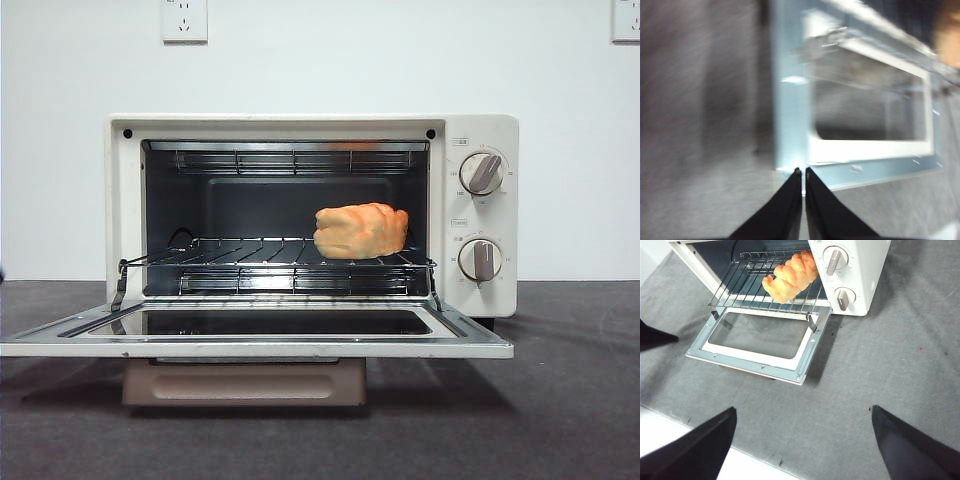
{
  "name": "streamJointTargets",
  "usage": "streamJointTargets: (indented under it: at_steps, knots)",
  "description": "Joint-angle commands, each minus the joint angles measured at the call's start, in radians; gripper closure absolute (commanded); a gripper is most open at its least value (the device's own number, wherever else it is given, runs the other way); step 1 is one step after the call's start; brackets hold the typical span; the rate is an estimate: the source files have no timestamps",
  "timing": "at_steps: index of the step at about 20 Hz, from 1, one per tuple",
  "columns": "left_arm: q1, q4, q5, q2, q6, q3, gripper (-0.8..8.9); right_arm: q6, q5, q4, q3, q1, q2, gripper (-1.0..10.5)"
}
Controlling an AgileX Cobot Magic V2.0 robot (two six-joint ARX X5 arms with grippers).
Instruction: The left arm flap open the oven, the right arm pick bread and place it into oven, the left arm flap close the oven
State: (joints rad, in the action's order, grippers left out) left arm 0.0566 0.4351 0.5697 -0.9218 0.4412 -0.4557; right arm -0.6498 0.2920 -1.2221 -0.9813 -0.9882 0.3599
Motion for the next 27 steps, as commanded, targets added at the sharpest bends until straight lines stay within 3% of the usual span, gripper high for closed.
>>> streamJointTargets:
  at_steps: [1, 6, 11, 19, 27]
  knots:
    - [-0.010, -0.079, -0.031, -0.007, 0.072, 0.067, 8.01, 0.023, 0.005, 0.013, -0.015, -0.012, 0.003, 5.2]
    - [-0.017, -0.117, -0.036, -0.017, 0.097, 0.149, 8.01, 0.022, 0.005, 0.016, -0.015, -0.012, 0.003, 5.2]
    - [-0.011, -0.185, 0.066, -0.121, 0.105, 0.150, 8.01, 0.035, 0.023, 0.018, -0.015, -0.012, 0.003, 5.2]
    - [-0.010, -0.306, 0.100, -0.200, 0.194, 0.148, 8.01, 0.056, 0.023, 0.018, -0.015, -0.012, 0.003, 5.2]
    - [-0.011, -0.421, 0.221, -0.202, 0.312, 0.121, 8.01, 0.055, 0.023, 0.018, -0.015, -0.012, 0.003, 5.2]
